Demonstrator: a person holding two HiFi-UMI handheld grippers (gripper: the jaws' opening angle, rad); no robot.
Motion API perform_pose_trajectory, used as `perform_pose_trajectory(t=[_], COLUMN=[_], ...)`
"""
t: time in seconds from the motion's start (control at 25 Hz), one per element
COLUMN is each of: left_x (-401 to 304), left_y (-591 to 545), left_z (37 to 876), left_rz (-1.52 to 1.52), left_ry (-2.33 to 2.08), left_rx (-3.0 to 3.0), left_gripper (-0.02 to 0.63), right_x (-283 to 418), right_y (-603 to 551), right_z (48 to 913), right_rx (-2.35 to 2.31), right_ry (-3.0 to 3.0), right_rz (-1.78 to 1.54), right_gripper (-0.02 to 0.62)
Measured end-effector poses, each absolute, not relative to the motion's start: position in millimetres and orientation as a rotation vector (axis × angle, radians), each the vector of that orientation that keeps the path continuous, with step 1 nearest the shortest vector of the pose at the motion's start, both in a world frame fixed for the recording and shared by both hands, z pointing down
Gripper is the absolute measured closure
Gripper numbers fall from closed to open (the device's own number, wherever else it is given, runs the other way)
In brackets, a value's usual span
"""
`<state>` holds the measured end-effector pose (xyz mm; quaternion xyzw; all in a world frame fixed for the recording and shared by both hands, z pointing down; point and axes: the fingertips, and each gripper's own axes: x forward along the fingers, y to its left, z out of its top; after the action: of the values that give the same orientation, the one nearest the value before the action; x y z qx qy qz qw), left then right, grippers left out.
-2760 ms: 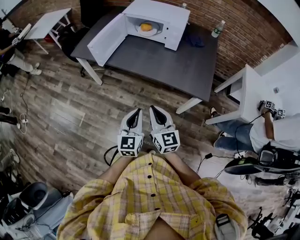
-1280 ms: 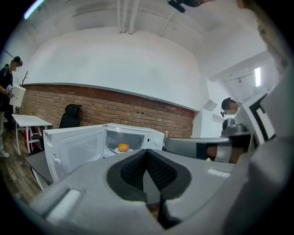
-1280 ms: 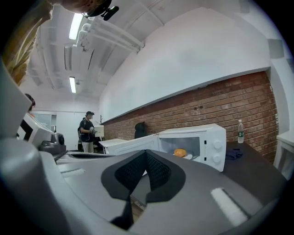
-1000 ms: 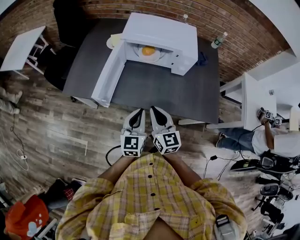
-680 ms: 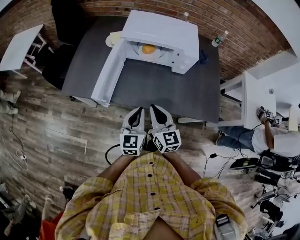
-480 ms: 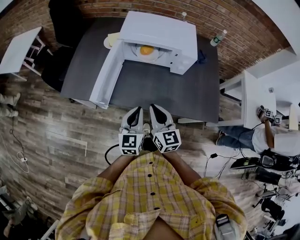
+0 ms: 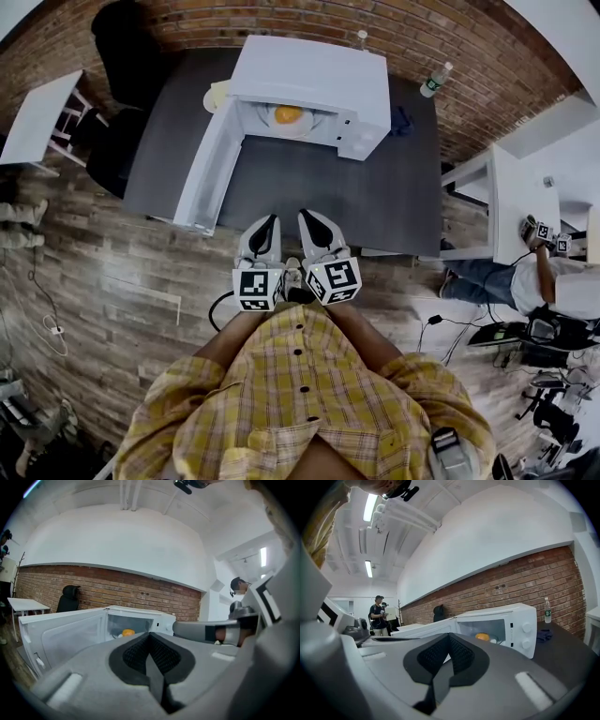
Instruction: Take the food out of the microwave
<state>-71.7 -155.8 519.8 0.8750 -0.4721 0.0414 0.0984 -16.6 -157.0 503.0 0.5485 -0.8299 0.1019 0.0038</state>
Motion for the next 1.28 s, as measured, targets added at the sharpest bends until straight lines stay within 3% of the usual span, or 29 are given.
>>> perform_pose_trajectory(t=[0.32,0.76,1.16,1.28], left_x=[-64,-61,-62,-67], left_y=[-178,-198,-207,-210], left_z=[523,532,540,541], left_rz=[0.131,0.167,0.197,0.196], left_ry=[-1.408,-1.424,-1.426,-1.439], left_rx=[2.593,2.571,2.554,2.545], left_gripper=[0.607,0.606,0.606,0.606], right_x=[-6,31,29,29], right_y=[-187,-237,-281,-295], right_z=[520,583,610,622], right_rx=[1.697,1.774,1.691,1.687], right_ry=[-2.625,-2.608,-2.724,-2.697], right_rz=[0.467,1.211,1.637,1.811], right_gripper=[0.594,0.601,0.601,0.572])
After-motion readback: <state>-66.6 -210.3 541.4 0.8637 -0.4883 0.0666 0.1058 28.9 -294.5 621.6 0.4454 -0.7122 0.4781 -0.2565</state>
